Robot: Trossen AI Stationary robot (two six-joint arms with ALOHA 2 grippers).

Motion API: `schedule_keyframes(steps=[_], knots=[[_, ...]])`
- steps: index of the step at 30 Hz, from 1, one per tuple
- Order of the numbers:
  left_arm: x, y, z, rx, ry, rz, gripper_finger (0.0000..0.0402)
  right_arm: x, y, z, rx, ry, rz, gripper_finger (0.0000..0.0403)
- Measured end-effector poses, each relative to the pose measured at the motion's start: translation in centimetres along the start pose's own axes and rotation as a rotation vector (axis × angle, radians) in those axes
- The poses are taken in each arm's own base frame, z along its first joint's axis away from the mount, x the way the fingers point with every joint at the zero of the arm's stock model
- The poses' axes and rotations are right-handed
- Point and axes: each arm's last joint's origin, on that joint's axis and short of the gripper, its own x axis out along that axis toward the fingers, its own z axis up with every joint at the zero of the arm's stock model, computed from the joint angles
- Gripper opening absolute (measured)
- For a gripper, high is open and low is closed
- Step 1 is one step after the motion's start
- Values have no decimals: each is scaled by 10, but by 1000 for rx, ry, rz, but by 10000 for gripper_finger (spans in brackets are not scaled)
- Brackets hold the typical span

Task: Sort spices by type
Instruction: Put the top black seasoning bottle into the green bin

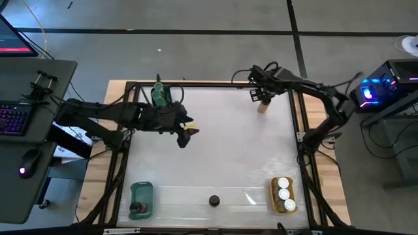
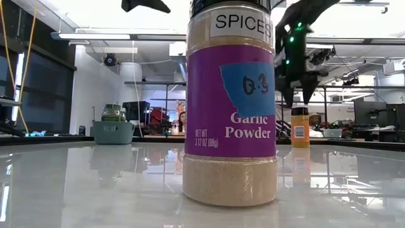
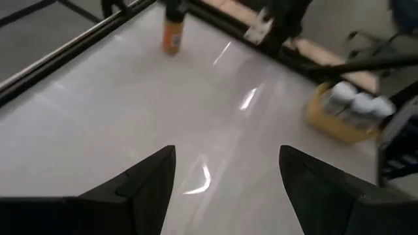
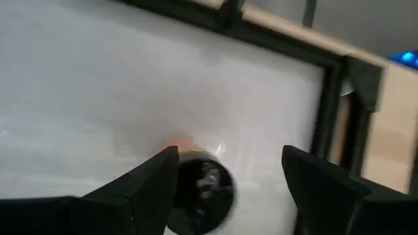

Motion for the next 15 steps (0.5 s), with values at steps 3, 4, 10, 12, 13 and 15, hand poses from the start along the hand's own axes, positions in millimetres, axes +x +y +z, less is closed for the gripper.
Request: schedule_keyframes(steps=[3, 4, 10, 12, 13, 15], knots=[[-3, -7, -1, -27, -30, -11, 259, 12, 4, 4, -4, 46, 25, 268], [-4, -9, -2, -31, -39, -6, 259, 15, 5, 5, -12, 54, 32, 268], [-7, -20, -10, -33, -60, 27, 259, 21, 9, 5, -75, 83, 41, 268], [-6, -22, -12, -24, -59, 33, 259, 23, 8, 5, -78, 103, 42, 268], [-5, -23, -12, -23, -59, 35, 259, 23, 8, 4, -78, 114, 49, 268], [-4, -24, -13, -22, -55, 35, 259, 23, 8, 3, -76, 127, 59, 268]])
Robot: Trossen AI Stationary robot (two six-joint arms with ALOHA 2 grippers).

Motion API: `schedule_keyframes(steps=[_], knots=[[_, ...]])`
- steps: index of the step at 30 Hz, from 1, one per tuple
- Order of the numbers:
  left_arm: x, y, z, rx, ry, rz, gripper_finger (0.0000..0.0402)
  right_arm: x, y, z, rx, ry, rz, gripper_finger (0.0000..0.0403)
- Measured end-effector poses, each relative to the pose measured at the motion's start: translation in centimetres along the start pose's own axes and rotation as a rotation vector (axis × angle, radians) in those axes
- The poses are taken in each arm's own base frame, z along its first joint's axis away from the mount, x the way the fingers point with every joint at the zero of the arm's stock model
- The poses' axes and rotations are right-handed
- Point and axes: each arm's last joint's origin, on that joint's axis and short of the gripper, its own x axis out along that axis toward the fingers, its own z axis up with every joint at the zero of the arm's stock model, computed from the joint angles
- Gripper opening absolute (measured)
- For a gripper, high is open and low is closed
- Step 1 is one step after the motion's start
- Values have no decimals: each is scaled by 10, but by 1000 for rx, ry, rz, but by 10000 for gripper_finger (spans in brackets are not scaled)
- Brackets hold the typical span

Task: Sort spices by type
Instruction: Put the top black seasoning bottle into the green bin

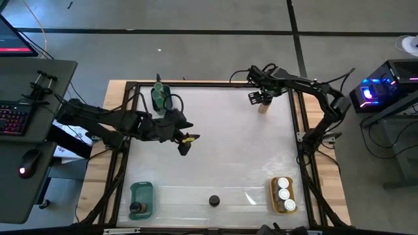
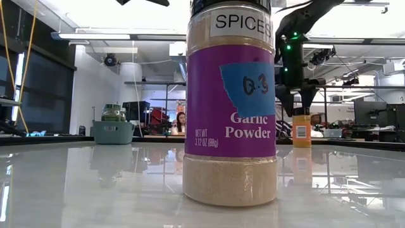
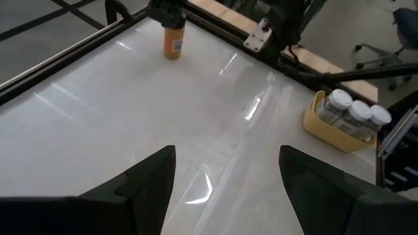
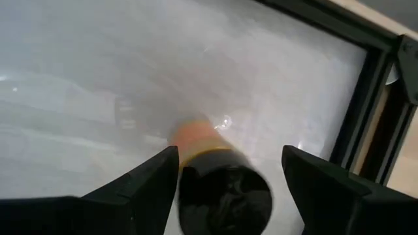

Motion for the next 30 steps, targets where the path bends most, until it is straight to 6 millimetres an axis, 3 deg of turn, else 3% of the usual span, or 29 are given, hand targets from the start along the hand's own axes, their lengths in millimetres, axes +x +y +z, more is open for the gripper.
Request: schedule_keyframes(steps=[13, 23, 30], knots=[[7, -1, -3, 40, 19, 16, 259, 22, 1, -19, -6, 120, 33, 268], [7, -1, -3, 57, 18, 15, 259, 24, 5, -13, -13, 43, 52, 267], [-1, -1, -9, 110, 83, -12, 259, 19, 25, -14, -45, -17, 159, 216]])
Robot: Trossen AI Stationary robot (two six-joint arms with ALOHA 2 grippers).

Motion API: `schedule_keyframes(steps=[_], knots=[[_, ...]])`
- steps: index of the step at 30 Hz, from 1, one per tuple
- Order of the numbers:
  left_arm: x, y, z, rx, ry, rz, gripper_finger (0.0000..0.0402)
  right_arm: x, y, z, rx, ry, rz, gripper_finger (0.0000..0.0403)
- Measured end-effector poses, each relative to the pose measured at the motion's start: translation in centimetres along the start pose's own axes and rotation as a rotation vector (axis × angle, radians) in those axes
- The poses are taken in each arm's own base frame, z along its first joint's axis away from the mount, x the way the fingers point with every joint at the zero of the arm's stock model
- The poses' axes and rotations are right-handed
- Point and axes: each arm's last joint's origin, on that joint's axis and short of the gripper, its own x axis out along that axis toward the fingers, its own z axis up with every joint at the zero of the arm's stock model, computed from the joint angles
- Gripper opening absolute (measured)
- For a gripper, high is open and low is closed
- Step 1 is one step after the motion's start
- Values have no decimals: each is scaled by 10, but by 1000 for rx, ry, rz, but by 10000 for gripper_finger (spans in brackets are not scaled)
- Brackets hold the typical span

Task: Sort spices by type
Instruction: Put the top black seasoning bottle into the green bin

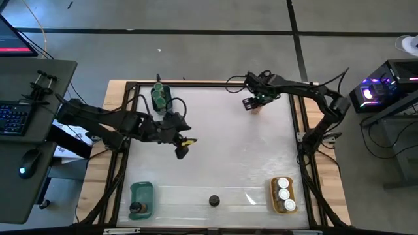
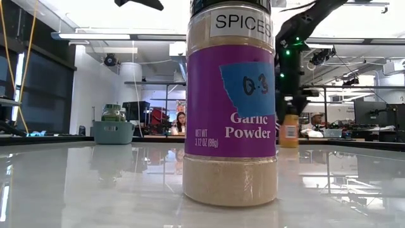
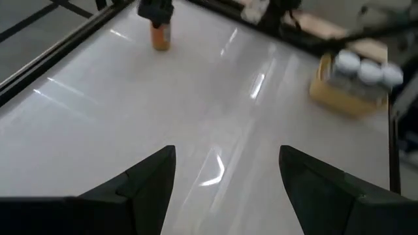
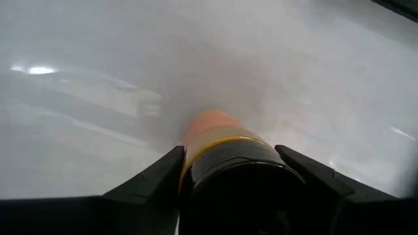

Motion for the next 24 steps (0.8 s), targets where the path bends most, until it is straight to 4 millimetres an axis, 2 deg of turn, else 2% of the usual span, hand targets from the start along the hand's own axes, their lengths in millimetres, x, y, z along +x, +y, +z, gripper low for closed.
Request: schedule_keyframes(steps=[2, 7, 11, 15, 19, 24], knots=[[-7, 3, -4, 23, 30, 9, 259, -2, 13, -1, -5, -34, 63, 204], [-25, 17, -8, 2, 53, 75, 259, -10, 48, -11, 9, -96, 204, 213], [-36, 23, -6, -21, 10, 107, 259, -18, 77, -26, -20, -138, 295, 236], [-43, 28, -4, -20, -25, 125, 259, -23, 105, -41, -74, -143, 346, 227], [-50, 31, -3, 1, -43, 122, 259, -31, 146, -49, -208, -149, 398, 212], [-62, 36, -2, -46, -73, 95, 259, -51, 210, -50, -428, -227, 487, 216]])
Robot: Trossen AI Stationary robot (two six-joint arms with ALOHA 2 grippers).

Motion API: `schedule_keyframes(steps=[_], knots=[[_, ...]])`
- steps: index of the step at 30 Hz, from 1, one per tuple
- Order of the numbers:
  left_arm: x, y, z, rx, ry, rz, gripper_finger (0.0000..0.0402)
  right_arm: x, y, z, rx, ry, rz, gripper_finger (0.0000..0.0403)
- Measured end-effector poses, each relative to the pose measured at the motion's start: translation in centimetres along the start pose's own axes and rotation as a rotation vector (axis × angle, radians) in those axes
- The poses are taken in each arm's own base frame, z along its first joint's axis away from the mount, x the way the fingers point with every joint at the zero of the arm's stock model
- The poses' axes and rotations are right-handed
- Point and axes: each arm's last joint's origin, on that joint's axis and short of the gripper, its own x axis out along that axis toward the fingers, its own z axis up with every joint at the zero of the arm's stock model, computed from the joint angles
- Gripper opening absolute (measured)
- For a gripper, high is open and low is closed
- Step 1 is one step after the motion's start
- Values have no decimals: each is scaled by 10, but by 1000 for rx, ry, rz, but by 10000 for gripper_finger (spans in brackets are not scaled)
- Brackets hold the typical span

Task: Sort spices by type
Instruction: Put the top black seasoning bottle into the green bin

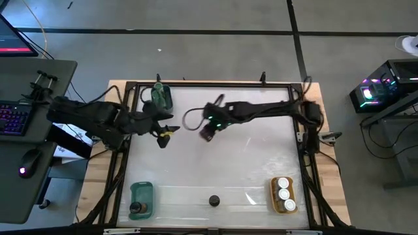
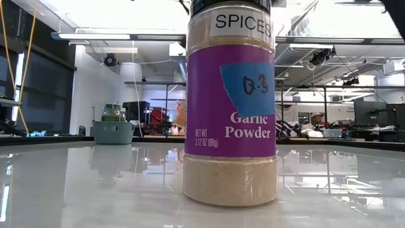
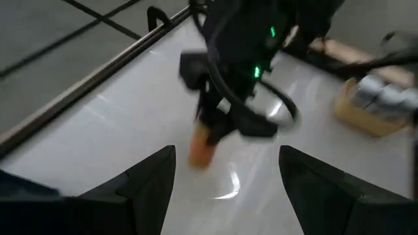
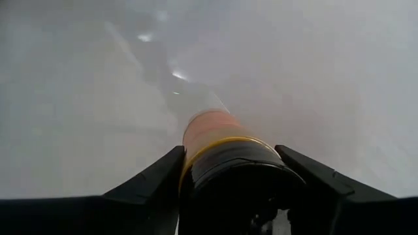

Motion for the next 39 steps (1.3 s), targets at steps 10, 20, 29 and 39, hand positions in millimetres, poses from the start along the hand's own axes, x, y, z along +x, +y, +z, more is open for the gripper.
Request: schedule_keyframes(steps=[10, 20, 29, 39], knots=[[-46, 11, 11, -135, -166, -178, 259, 32, 78, 36, -331, 64, 66, 219], [-52, 14, 10, -139, -202, -162, 259, 67, 111, 8, -521, 202, 56, 220], [-50, 12, 10, -122, -194, -156, 259, 64, 125, 5, -585, 150, 71, 221], [-50, 12, 10, -132, -193, -158, 259, 66, 125, 3, -497, 158, 64, 221]])
